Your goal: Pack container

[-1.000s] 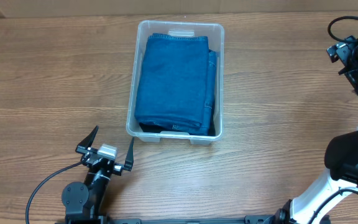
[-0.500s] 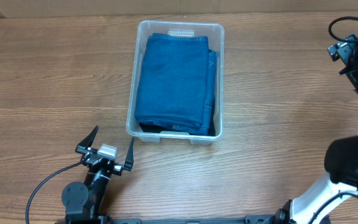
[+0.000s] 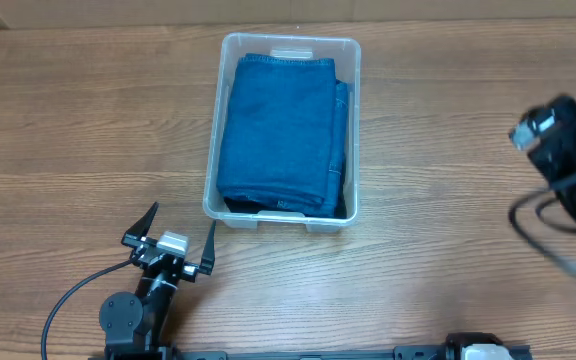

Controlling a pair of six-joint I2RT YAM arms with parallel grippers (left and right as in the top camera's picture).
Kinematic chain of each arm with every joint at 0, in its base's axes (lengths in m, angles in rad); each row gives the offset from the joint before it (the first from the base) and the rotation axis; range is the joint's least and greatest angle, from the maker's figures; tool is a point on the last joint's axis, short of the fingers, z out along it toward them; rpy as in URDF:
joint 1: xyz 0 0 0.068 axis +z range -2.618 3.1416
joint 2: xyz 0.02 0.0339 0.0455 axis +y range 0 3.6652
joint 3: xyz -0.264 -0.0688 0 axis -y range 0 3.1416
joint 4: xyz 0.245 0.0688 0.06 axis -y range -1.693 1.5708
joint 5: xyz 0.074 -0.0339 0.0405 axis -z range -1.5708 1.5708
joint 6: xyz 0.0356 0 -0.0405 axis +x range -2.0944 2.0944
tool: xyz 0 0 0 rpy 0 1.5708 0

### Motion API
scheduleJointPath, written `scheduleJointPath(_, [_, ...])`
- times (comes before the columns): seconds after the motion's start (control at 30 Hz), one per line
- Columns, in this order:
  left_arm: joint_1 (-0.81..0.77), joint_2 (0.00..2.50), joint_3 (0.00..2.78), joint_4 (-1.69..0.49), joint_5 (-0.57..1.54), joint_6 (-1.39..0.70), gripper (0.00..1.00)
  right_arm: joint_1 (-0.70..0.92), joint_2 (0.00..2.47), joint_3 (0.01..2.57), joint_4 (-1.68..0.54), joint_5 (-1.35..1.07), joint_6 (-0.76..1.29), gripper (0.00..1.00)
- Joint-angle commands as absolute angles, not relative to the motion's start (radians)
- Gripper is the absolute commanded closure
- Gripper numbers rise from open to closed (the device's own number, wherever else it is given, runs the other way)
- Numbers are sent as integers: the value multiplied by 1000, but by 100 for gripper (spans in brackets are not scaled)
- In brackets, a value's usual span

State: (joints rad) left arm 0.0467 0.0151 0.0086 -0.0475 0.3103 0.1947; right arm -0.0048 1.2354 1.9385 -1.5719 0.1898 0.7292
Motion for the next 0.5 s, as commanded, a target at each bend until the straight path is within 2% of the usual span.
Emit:
scheduleJointPath(0.0, [52,4,4,-48,301,213,0,1,1029,1697,-1421,207,730,0])
scheduleJointPath(0.13, [52,4,4,-48,301,213,0,1,797,1358,-1167,205,729,0])
scheduleJointPath(0.23, [52,4,4,-48,301,213,0,15,600,1032,-891,196,698,0])
scheduleJointPath(0.47, [52,4,4,-48,301,213,0,52,302,490,-439,151,645,0])
